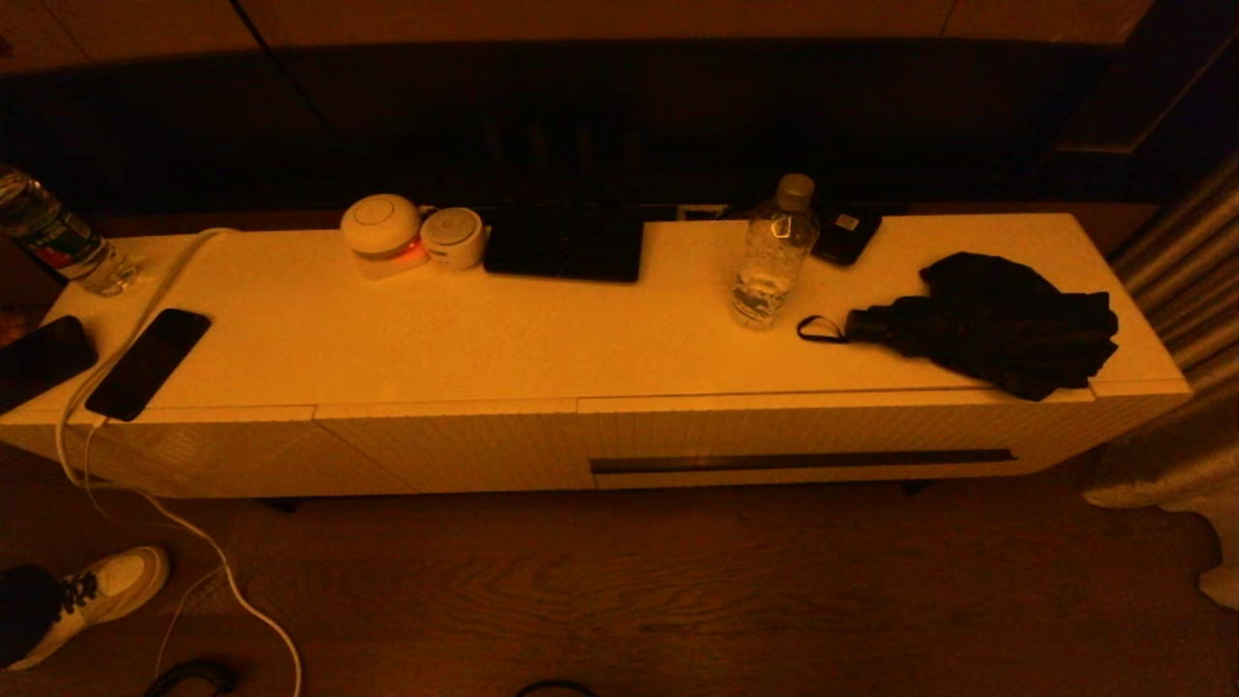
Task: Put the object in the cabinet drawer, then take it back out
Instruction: Open the drawer
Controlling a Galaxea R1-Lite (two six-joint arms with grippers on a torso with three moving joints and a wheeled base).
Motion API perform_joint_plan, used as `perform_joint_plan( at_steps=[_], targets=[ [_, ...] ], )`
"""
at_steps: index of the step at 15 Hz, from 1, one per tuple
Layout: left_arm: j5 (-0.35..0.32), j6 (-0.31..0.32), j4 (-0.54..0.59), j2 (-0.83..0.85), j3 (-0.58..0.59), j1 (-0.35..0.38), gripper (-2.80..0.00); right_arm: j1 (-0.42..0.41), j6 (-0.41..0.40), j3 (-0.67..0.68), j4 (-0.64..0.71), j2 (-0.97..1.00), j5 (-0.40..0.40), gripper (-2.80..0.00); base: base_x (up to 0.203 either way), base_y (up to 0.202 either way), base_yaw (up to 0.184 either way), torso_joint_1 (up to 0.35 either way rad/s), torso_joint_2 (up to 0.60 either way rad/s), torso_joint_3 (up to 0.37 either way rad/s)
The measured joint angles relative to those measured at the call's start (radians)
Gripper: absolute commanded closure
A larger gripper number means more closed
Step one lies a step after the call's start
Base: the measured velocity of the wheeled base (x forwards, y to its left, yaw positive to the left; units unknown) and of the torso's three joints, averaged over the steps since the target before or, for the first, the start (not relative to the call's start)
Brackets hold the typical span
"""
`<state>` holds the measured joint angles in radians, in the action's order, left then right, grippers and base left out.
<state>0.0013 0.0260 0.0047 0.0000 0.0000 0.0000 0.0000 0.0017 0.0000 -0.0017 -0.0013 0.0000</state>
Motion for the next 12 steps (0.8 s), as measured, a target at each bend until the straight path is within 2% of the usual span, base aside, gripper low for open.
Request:
perform_joint_plan(
  at_steps=[10, 12],
  targets=[
    [0.0, 0.0, 0.0, 0.0, 0.0, 0.0, 0.0, 0.0, -0.007, -0.001, 0.001, 0.0, -0.004, 0.0, 0.0, 0.0, 0.0, 0.0, 0.0, 0.0],
    [0.0, 0.0, 0.0, 0.0, 0.0, 0.0, 0.0, 0.0, -0.012, -0.035, 0.02, 0.001, -0.003, 0.0, 0.0, 0.0, 0.0, 0.0, 0.0, 0.0]
  ],
)
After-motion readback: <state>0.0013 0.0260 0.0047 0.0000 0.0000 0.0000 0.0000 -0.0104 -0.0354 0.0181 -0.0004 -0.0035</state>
